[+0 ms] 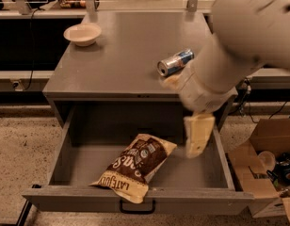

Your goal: Pick brown chip bag from top drawer and place on counter

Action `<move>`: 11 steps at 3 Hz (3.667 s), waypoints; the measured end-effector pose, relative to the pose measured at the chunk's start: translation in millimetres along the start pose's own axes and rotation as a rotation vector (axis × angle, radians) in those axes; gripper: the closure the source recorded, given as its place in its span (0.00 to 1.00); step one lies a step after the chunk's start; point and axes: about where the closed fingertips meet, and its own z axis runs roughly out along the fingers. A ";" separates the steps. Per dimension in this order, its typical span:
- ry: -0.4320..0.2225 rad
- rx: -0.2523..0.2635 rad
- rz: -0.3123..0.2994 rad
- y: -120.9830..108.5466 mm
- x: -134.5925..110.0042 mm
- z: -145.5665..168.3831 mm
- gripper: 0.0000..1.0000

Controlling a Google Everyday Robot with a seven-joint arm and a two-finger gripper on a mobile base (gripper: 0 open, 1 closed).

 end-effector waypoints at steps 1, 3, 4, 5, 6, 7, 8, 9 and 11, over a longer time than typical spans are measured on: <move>-0.014 -0.002 -0.119 8.2 -15.0 33.1 0.00; -0.065 -0.157 -0.292 6.6 -35.8 70.7 0.00; -0.146 -0.308 -0.490 13.5 -43.2 129.4 0.00; -0.198 -0.448 -0.694 33.0 -38.5 192.3 0.01; -0.163 -0.492 -0.790 42.4 -31.3 219.4 0.23; -0.157 -0.497 -0.875 48.3 -43.4 227.9 0.46; -0.200 -0.487 -0.944 49.8 -70.6 217.9 0.70; -0.238 -0.427 -0.991 38.0 -105.8 184.3 0.93; -0.293 -0.215 -1.017 -31.5 -170.2 71.4 1.00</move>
Offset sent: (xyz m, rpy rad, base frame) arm -0.0043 0.0291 -0.0348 -0.0216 0.0128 0.1577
